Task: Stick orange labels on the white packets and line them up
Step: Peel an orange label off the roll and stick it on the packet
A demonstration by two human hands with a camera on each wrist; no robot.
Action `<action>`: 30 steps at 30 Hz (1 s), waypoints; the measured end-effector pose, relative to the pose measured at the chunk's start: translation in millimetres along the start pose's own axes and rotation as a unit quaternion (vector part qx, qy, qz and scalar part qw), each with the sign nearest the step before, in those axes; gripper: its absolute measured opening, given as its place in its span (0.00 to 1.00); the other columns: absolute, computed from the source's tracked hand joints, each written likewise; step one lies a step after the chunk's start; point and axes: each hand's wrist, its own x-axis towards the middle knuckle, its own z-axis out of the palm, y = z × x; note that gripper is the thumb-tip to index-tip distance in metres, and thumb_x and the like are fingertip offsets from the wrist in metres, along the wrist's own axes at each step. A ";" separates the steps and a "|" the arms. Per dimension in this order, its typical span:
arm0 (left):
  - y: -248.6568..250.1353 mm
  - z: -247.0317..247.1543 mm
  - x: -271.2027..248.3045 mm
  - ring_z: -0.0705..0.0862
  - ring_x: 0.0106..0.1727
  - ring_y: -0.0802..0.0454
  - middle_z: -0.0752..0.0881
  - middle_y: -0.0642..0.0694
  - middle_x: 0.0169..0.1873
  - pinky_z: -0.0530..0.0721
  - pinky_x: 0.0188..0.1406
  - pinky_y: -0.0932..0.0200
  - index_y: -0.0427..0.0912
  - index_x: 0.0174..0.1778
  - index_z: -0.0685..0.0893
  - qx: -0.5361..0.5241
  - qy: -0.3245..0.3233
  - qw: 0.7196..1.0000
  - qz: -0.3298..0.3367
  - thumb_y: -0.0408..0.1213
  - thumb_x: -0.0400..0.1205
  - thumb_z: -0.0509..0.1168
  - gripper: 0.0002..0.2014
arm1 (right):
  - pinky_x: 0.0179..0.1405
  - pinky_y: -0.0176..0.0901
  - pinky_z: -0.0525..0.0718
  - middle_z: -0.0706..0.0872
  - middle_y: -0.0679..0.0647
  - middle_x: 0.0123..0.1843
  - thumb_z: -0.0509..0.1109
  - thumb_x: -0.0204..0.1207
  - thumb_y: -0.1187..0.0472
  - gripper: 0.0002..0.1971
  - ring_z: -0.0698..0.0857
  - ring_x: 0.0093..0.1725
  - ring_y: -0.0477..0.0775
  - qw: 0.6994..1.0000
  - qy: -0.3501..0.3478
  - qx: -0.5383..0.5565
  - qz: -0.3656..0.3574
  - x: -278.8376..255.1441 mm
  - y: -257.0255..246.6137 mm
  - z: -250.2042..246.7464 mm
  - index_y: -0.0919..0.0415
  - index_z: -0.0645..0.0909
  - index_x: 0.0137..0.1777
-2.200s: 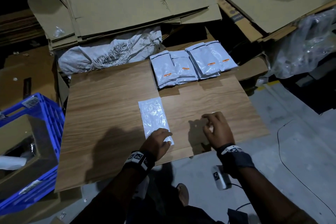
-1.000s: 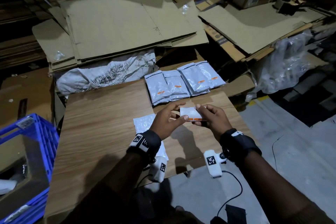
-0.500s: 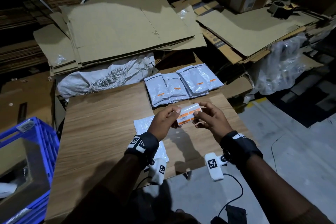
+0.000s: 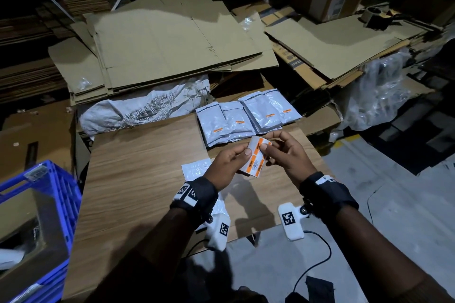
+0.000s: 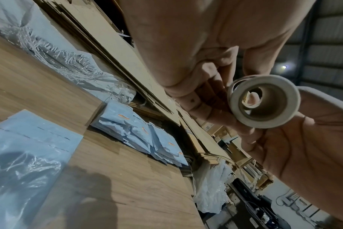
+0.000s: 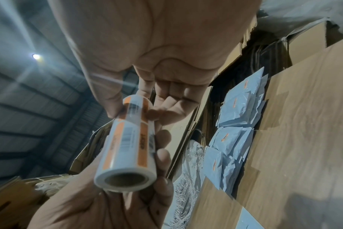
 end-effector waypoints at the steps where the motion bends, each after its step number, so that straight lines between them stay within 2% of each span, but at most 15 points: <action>1: 0.0 0.8 -0.3 0.88 0.52 0.48 0.89 0.43 0.53 0.88 0.51 0.49 0.40 0.74 0.83 -0.003 0.004 1.000 0.002 0.47 0.86 0.62 0.22 | 0.37 0.42 0.83 0.83 0.63 0.42 0.75 0.81 0.64 0.11 0.83 0.38 0.50 1.000 0.000 -0.003 -0.005 -0.7 -0.8 0.7 0.63 0.79 0.60; 5: 0.9 2.0 -1.2 0.88 0.53 0.51 0.89 0.47 0.54 0.89 0.50 0.51 0.43 0.72 0.83 -0.006 0.010 1.000 0.010 0.43 0.87 0.62 0.19 | 0.39 0.44 0.83 0.85 0.64 0.45 0.73 0.78 0.58 0.16 0.83 0.44 0.57 1.000 0.010 -0.018 -0.010 -3.0 -0.4 -0.5 0.68 0.81 0.60; 11: 7.5 5.0 -2.6 0.88 0.57 0.51 0.89 0.45 0.58 0.88 0.57 0.50 0.45 0.74 0.81 -0.017 0.009 1.000 0.010 0.45 0.84 0.63 0.22 | 0.42 0.45 0.84 0.85 0.63 0.45 0.71 0.81 0.60 0.10 0.82 0.45 0.61 1.000 0.003 0.001 -0.005 -2.8 2.9 -4.4 0.64 0.85 0.58; 17: 9.1 7.9 -0.5 0.87 0.58 0.55 0.88 0.46 0.60 0.88 0.55 0.56 0.46 0.76 0.77 -0.036 -0.013 0.999 0.000 0.39 0.91 0.60 0.17 | 0.49 0.57 0.88 0.87 0.67 0.51 0.70 0.83 0.62 0.11 0.86 0.49 0.58 0.999 0.006 0.002 -0.039 -1.9 -2.0 -2.6 0.65 0.84 0.63; 20: 7.8 8.5 0.9 0.86 0.63 0.47 0.87 0.37 0.64 0.85 0.63 0.44 0.42 0.76 0.78 -0.030 -0.003 1.000 0.007 0.43 0.87 0.61 0.21 | 0.50 0.58 0.90 0.87 0.70 0.58 0.72 0.84 0.68 0.12 0.89 0.52 0.57 0.996 0.057 -0.022 -0.059 -1.9 -5.1 -1.0 0.65 0.81 0.67; 23: 3.8 9.6 2.3 0.86 0.64 0.44 0.86 0.34 0.65 0.84 0.65 0.44 0.40 0.73 0.81 -0.034 0.009 0.999 0.009 0.43 0.86 0.62 0.20 | 0.45 0.57 0.92 0.90 0.60 0.54 0.77 0.81 0.68 0.12 0.90 0.52 0.60 0.984 0.125 -0.083 -0.096 -5.8 -7.2 3.2 0.62 0.81 0.61; 26: 1.0 10.8 4.4 0.86 0.63 0.41 0.86 0.31 0.65 0.83 0.68 0.38 0.38 0.73 0.80 -0.041 0.015 0.999 0.004 0.44 0.86 0.63 0.22 | 0.43 0.57 0.93 0.89 0.51 0.49 0.78 0.79 0.64 0.05 0.90 0.50 0.55 0.961 0.134 -0.192 -0.149 -11.2 -8.9 7.3 0.57 0.87 0.51; 28: -0.7 10.9 5.8 0.86 0.64 0.37 0.85 0.30 0.66 0.81 0.69 0.33 0.37 0.76 0.78 -0.052 0.016 0.998 -0.004 0.44 0.86 0.64 0.24 | 0.40 0.50 0.90 0.89 0.49 0.47 0.78 0.78 0.64 0.03 0.89 0.49 0.49 0.937 0.139 -0.262 -0.184 -14.7 -11.6 9.0 0.56 0.89 0.49; 30: -1.5 11.0 6.7 0.86 0.65 0.31 0.85 0.28 0.66 0.79 0.72 0.30 0.36 0.76 0.77 -0.066 0.018 0.998 -0.010 0.44 0.86 0.64 0.24 | 0.37 0.45 0.89 0.89 0.48 0.46 0.78 0.78 0.65 0.04 0.88 0.48 0.47 0.923 0.140 -0.294 -0.206 -17.2 -13.4 10.0 0.56 0.89 0.48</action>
